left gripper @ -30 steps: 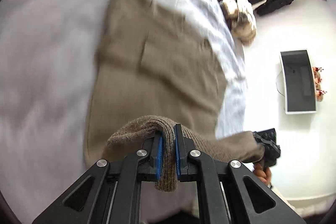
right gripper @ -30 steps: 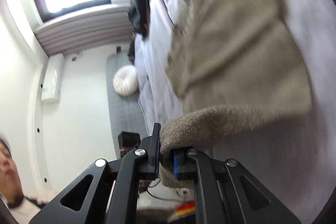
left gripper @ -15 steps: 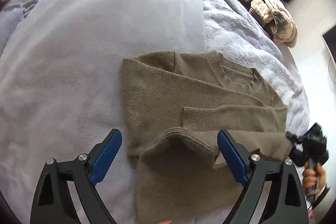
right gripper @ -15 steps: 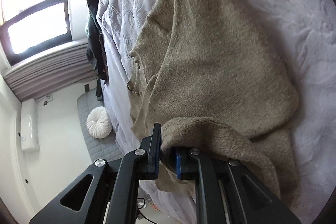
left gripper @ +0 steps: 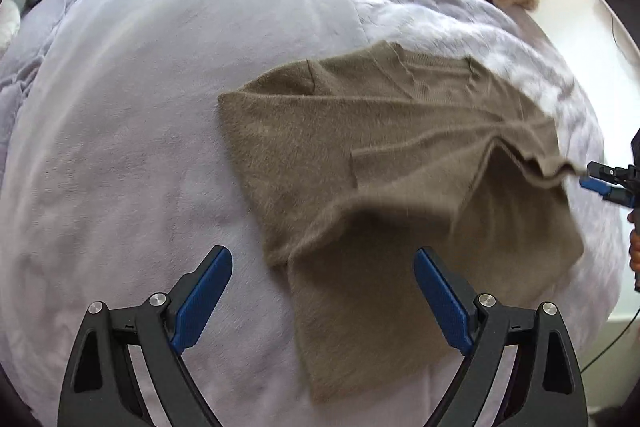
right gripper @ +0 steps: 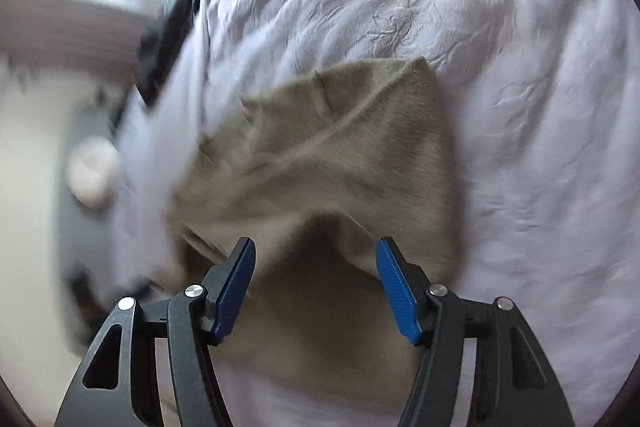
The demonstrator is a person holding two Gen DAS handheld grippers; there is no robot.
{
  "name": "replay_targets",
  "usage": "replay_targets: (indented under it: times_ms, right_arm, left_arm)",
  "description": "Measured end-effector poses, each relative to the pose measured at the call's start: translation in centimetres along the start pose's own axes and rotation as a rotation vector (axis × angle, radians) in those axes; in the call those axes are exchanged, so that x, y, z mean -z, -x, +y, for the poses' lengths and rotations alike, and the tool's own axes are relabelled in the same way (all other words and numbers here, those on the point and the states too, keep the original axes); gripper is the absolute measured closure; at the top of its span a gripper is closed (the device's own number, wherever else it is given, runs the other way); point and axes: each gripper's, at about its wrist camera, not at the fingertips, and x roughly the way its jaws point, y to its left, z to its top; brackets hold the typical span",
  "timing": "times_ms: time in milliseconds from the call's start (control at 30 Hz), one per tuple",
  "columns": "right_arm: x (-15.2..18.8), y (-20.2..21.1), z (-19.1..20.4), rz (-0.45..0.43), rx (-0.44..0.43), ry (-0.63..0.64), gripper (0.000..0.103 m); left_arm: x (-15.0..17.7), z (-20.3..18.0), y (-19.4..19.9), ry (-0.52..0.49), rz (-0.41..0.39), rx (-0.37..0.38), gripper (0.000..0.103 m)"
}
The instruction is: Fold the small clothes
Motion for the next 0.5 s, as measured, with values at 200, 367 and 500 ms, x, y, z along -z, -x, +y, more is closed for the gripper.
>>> replay_targets:
  times_ms: [200, 367, 500]
  right_arm:
    - [1.9, -2.7, 3.0, 0.077, 0.192, 0.251, 0.036]
    - [-2.0, -5.5, 4.1, 0.013, 0.287, 0.231, 0.036]
    - [-6.0, -4.4, 1.5, -0.070, 0.318, 0.027, 0.036]
  left_arm:
    - [0.7, -1.5, -2.2, -0.062, 0.040, -0.065, 0.010]
    - [-3.4, -2.6, -5.3, 0.027, -0.009, -0.122, 0.010]
    - [-6.5, -1.2, -5.0, 0.092, -0.061, -0.184, 0.010]
